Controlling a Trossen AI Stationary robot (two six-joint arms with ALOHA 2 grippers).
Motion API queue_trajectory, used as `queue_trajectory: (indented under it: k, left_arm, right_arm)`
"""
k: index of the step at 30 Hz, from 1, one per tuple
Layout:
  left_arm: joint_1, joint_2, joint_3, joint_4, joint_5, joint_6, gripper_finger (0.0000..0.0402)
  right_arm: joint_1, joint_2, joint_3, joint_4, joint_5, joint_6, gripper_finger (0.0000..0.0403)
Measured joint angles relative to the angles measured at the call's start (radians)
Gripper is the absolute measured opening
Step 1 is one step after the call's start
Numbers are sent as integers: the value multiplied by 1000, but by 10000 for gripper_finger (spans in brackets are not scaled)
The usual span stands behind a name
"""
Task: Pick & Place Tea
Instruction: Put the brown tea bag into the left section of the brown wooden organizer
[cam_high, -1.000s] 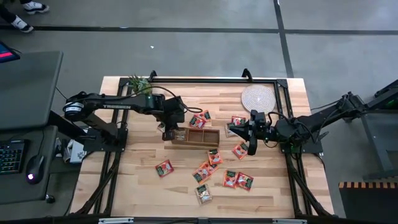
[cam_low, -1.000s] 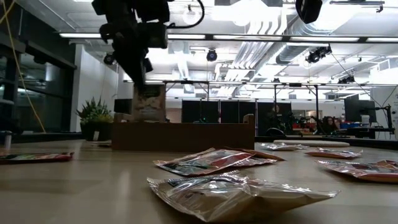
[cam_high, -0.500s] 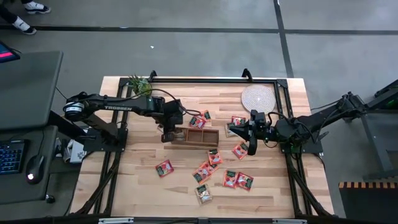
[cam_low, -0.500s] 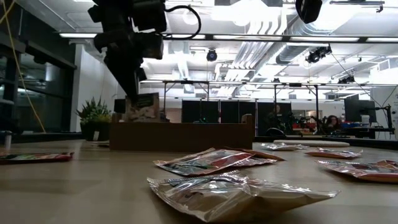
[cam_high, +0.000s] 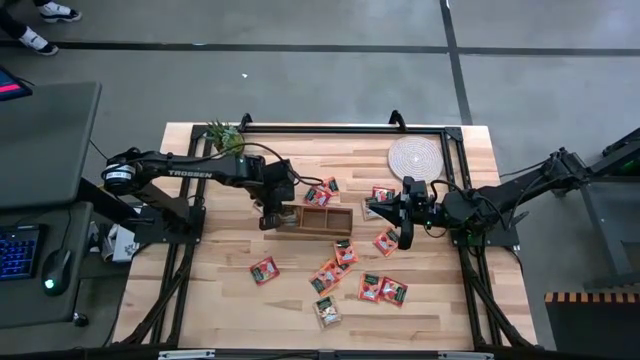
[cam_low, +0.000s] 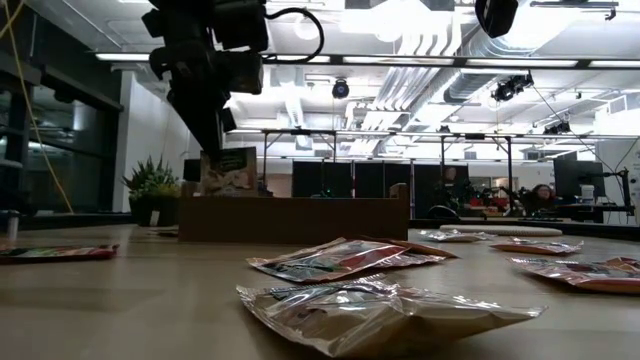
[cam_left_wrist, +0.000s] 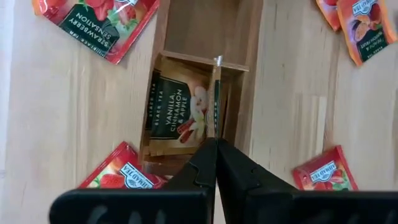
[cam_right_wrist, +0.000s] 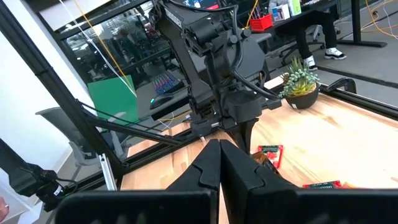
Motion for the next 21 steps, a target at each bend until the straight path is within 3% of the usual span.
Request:
queue_trajectory:
  k: [13, 21]
  left_arm:
    - [0, 0, 0, 4, -80, -20, 122]
    - [0, -49, 107, 0, -157, -58, 145]
  right_arm:
    - [0, 0, 0, 0, -3, 0, 0]
    - [0, 0, 0, 0, -8, -1, 0]
